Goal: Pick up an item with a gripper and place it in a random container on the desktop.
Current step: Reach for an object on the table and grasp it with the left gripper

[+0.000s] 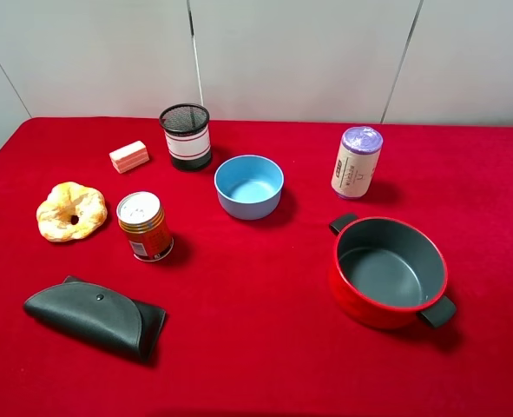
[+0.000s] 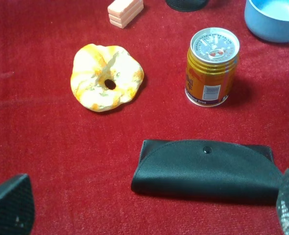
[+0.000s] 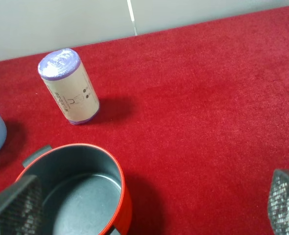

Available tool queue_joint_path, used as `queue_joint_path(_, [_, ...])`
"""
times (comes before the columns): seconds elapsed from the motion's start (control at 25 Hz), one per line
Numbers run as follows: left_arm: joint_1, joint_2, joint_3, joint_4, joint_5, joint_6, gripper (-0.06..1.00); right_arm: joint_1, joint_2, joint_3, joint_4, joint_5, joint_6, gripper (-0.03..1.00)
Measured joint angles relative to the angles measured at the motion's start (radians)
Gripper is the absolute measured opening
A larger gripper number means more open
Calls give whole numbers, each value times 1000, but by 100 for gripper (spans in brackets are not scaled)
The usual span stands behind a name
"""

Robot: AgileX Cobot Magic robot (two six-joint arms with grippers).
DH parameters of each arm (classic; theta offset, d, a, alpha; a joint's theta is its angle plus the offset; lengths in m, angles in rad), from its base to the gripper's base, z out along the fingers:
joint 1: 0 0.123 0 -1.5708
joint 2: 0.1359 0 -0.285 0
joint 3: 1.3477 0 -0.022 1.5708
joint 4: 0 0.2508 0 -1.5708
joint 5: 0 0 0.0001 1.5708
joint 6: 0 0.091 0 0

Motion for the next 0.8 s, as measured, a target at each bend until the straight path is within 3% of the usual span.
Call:
queue_joint_path(0.56, [0,6,0,-15,0,-22,100,0,0,0,0,0,0,69])
queue_joint_path(0.8, [0,182,-85,-42,2,-25,99,0,0,0,0,1,0,69])
